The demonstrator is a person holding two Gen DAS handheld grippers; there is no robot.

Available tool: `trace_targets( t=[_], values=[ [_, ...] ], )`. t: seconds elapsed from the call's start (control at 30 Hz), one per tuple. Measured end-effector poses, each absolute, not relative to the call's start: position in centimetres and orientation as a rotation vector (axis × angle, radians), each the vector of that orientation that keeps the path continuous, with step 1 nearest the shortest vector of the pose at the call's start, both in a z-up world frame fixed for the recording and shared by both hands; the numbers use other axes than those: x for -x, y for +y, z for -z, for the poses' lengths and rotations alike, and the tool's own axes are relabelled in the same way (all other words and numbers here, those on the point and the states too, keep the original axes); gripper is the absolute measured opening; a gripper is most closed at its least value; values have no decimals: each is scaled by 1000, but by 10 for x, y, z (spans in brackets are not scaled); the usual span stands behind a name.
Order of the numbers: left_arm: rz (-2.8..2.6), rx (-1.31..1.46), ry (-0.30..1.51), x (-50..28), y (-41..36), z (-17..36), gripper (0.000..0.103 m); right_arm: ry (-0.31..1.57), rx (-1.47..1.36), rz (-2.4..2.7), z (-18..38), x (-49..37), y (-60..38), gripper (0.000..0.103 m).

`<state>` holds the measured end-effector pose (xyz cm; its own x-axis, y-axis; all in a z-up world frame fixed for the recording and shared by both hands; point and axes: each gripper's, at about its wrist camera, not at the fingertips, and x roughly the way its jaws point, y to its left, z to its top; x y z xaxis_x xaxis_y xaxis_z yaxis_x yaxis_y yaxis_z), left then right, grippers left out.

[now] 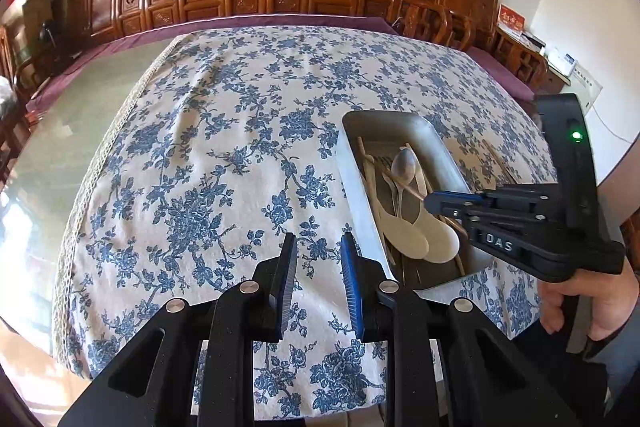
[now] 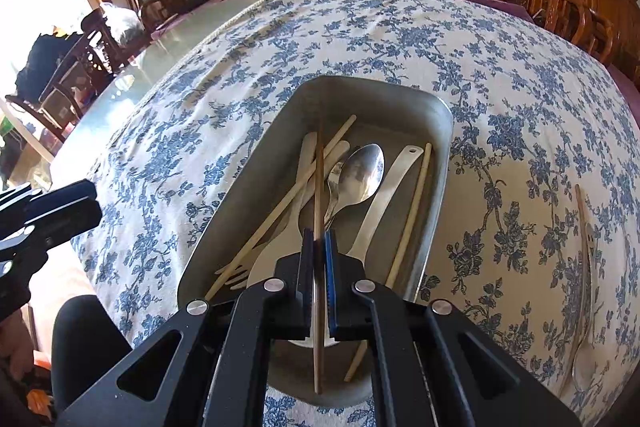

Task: Organize utensils
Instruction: 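Lower the wooden chopstick into the tray and open the right tool, then grasp the steel spoon with a smiley-face handle with the right tool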

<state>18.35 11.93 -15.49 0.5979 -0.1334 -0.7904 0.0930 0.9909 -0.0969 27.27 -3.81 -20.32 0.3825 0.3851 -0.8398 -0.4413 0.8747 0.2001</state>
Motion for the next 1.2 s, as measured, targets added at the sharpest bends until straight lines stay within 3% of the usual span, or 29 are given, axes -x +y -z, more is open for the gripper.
trace_targets(
  t=[0.5,0.6,0.9,1.03,1.2],
  values=[
    [136,36,919,-182,114,155,21,1014,41,-576,196,-265,-49,10],
    [140,35,912,-181,110,153,21,974,42,-584,187,-257,-67,16],
    [155,45,931,-187,81,157,26,895,99,-475,174,-246,-167,16],
    [167,31,921,-189,60,153,36,902,90,-389,182,-255,-219,16],
    [188,25,902,-192,33,149,62,920,76,-314,194,-260,-267,16]
  ],
)
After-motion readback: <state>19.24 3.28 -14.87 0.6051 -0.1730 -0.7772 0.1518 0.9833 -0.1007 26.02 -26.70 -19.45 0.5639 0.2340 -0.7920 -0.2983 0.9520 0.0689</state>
